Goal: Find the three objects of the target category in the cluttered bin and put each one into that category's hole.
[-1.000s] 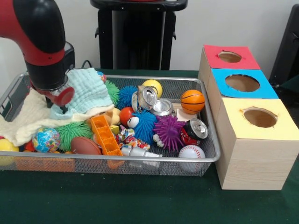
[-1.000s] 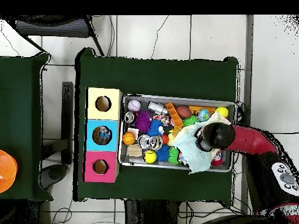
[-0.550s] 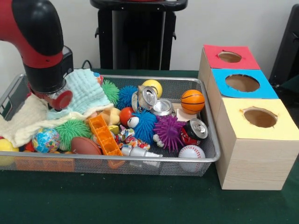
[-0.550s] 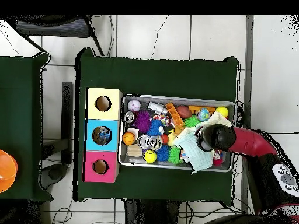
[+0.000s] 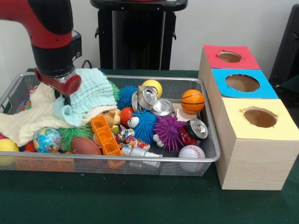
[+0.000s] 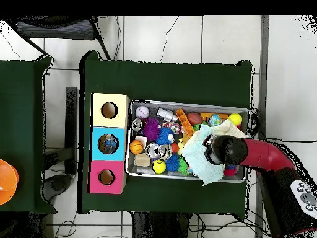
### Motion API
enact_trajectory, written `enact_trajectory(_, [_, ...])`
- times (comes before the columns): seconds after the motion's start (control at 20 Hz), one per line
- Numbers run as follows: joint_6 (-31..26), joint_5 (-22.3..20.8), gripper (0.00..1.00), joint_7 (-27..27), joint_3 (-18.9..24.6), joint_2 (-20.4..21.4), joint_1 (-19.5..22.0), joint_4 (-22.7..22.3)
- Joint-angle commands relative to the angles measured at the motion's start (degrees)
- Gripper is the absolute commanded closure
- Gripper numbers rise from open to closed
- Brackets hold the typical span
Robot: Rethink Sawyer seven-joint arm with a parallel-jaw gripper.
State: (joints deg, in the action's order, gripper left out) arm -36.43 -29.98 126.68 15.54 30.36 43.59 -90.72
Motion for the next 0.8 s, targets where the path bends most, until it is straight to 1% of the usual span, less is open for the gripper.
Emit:
enact_trajectory(0.05, [-2.2, 4.3, 1.0, -7.7, 9.3, 8.2, -1.2, -7.9])
enact_trajectory(0.15, [-3.6, 5.7, 1.0, -6.9, 10.0, 9.9, -1.5, -8.9])
enact_trajectory(0.35, [-3.7, 7.7, 1.0, -4.1, 10.1, 11.8, -2.9, -10.8])
enact_trajectory(0.45, [-3.7, 8.4, 1.0, -2.7, 9.6, 12.9, -4.2, -12.1])
enact_trajectory(0.55, [-2.5, 9.4, 1.0, -0.9, 9.1, 14.5, -5.4, -13.8])
enact_trajectory(0.65, [-2.7, 10.6, 1.0, 0.6, 8.3, 16.4, -6.8, -15.0])
enact_trajectory(0.8, [-4.4, 12.7, 1.0, 2.1, 7.1, 19.6, -8.8, -16.4])
